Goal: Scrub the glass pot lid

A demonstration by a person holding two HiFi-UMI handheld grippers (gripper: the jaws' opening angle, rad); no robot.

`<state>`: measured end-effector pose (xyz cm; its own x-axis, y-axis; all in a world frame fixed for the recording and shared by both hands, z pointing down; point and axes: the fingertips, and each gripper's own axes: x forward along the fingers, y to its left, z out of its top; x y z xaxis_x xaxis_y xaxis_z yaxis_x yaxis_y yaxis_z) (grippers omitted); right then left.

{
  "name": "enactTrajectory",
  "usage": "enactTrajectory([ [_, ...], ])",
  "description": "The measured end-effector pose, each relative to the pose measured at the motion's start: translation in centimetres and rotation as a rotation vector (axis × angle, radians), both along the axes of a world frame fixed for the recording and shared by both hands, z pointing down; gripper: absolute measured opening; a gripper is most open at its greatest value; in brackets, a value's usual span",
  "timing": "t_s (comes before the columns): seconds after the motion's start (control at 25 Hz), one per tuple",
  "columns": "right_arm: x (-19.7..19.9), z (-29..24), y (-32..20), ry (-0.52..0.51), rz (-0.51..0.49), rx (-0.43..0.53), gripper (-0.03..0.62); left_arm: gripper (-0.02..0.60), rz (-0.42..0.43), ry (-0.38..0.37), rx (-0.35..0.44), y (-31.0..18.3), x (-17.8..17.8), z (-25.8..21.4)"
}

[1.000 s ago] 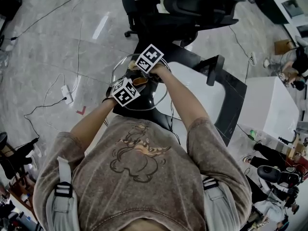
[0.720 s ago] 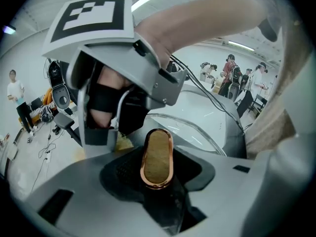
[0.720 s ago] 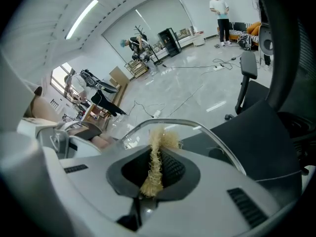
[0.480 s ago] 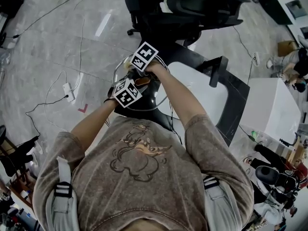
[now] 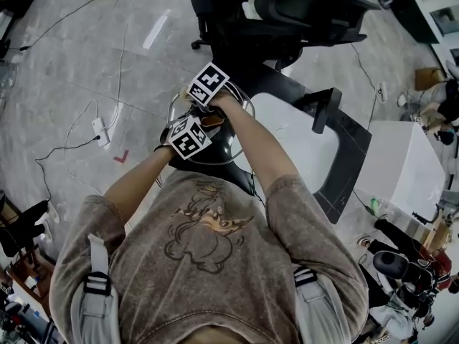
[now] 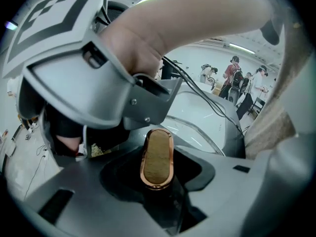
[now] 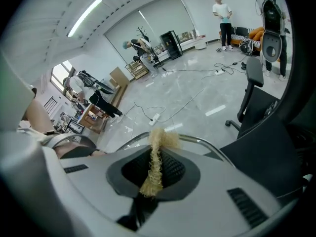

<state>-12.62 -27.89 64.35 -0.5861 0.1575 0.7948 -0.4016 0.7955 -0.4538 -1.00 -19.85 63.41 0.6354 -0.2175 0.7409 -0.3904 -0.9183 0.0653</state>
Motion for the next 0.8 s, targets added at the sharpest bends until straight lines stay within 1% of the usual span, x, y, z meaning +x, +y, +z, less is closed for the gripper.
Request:
enactTrajectory([
  [0.24,-1.2,0.4,-1.2,-0.009,0.062,0.007,0.038,0.186,-0.008,0.0,-0.003,0.0,0.0,-0.1],
  [0.4,-1.4,0.5,-1.6,-0.012,0.079,0.01,0.038,0.186,-0.012,0.008,-0.006,0.0,0.0,0.0],
  [0.64,-1.0,0.3,-2.4,-0.02,0.098,0.053,0.038,0.186,-0.028,0.016,-0.014,-0.1,0.1,-0.1],
  [0.8,-0.1,0.4,-3.4,-0.012,0.143,0.069,0.039,0.187,-0.027,0.016,-0.021,-0.1,0.1,-0.1],
])
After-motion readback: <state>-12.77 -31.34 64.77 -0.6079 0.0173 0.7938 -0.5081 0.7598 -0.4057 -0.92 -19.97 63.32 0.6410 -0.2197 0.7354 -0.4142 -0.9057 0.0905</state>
